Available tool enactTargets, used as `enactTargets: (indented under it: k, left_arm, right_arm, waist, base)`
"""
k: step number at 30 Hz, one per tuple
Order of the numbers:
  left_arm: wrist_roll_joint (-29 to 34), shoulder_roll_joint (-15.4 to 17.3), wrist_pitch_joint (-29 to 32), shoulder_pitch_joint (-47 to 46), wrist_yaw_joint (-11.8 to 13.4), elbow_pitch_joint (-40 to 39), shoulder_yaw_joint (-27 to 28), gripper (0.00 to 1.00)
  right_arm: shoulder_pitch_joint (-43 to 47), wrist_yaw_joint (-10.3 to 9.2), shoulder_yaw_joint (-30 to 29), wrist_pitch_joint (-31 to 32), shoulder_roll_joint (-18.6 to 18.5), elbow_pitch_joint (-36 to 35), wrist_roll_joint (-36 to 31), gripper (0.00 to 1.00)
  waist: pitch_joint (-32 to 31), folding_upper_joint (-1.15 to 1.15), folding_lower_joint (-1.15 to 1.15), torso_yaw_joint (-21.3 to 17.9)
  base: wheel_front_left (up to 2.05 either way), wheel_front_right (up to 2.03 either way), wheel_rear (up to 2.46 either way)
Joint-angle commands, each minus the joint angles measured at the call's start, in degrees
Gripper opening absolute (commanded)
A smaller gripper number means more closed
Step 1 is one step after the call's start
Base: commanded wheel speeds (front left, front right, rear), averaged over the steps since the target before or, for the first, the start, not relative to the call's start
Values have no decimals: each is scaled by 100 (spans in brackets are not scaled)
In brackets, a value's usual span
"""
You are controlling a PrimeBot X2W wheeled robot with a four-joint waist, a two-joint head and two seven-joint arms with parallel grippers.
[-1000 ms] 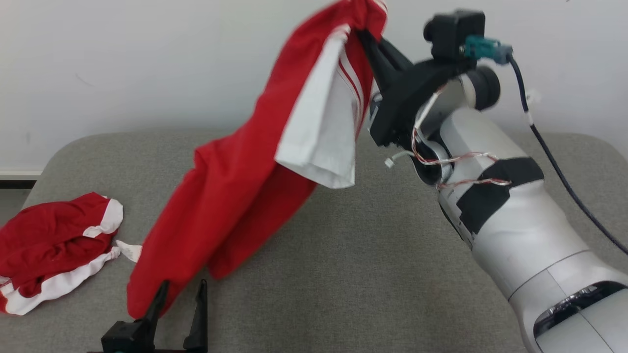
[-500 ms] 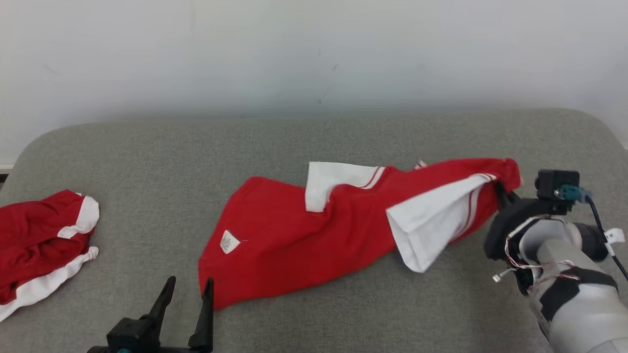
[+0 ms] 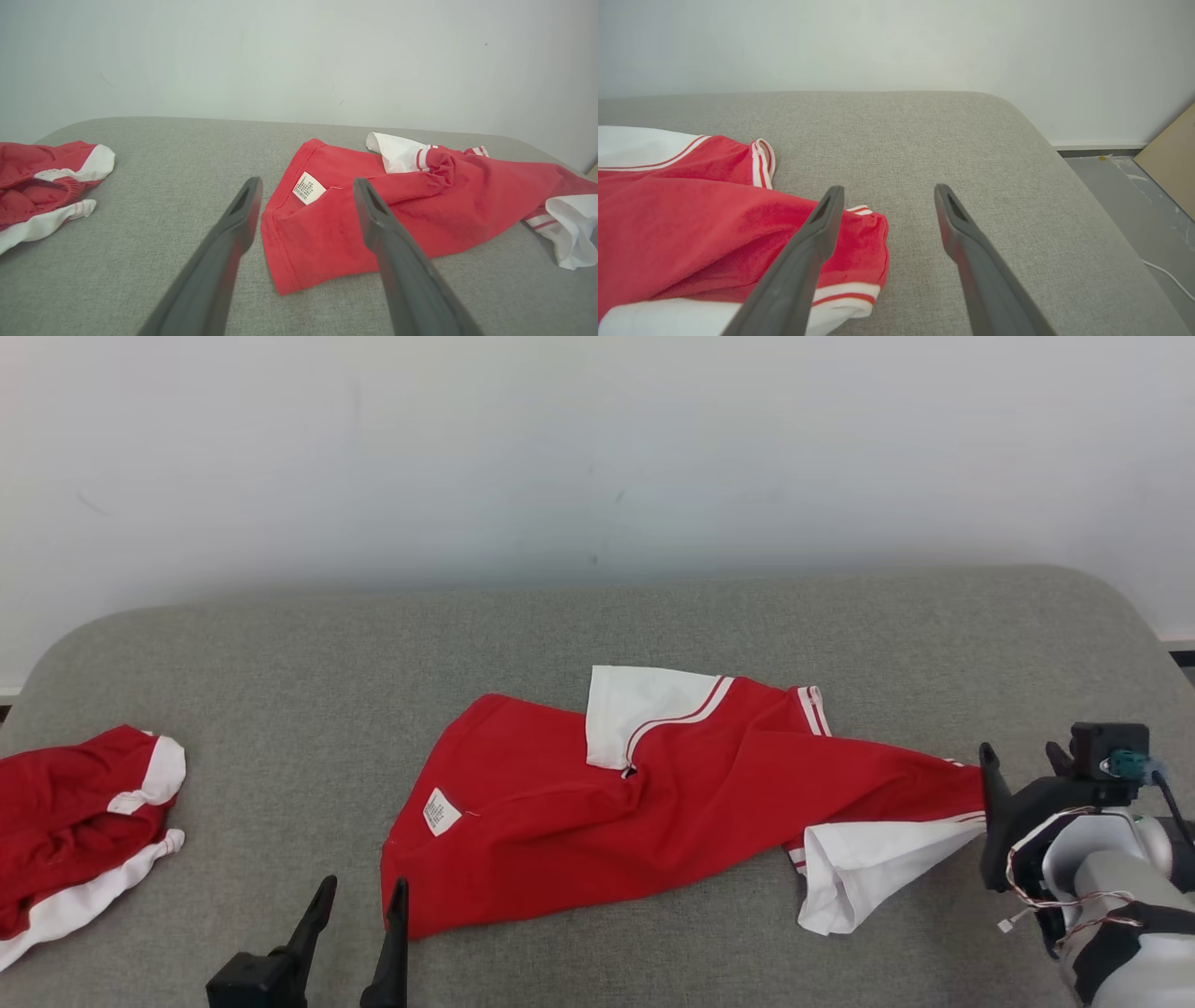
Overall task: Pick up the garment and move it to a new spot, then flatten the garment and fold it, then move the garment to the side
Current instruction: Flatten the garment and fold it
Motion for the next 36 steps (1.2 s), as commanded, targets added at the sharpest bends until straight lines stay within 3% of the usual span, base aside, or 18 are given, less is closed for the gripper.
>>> enactTargets:
  k: [1, 11, 23, 29, 32, 33, 36]
  left_arm:
    - [20, -7, -17, 104, 8, 11, 20, 100]
    - [-6, -39, -17, 228, 29, -94, 107, 100]
    - [3, -78, -17, 172, 33, -96, 148, 100]
    - [14, -103, -16, 163, 20, -83, 148, 100]
    - [20, -109, -16, 163, 12, -72, 153, 100]
    - [24, -115, -16, 170, 13, -77, 161, 100]
    - [33, -120, -12, 178, 18, -85, 181, 100]
  right_arm:
    - [90, -12, -74, -87, 128, -8, -135, 100]
    - [762, -12, -81, -237, 1079, -295, -819, 100]
    - [1451, -12, -326, 359, 1271, -1181, -1583, 100]
    - [2082, -12, -571, 911, 1306, -2348, -1792, 100]
    - [2555, -12, -574, 1158, 1310, -3215, -1327, 100]
    - [2899, -12, -629, 1393, 1305, -3872, -974, 100]
    - [3422, -12, -669, 1862, 1308, -4808, -238, 100]
  waist:
    - [-51, 0, 0, -29]
    - [-72, 0, 0, -56]
    - [-27, 0, 0, -44]
    - [-44, 0, 0, -34]
    - [-47, 0, 0, -30]
    - [-37, 0, 0, -47]
    - [-17, 0, 0, -91]
  base:
    - [0, 0, 0]
    - [0, 0, 0]
    - [0, 0, 0]
    - [0, 0, 0]
    - [0, 0, 0]
    - [0, 0, 0]
    - [0, 0, 0]
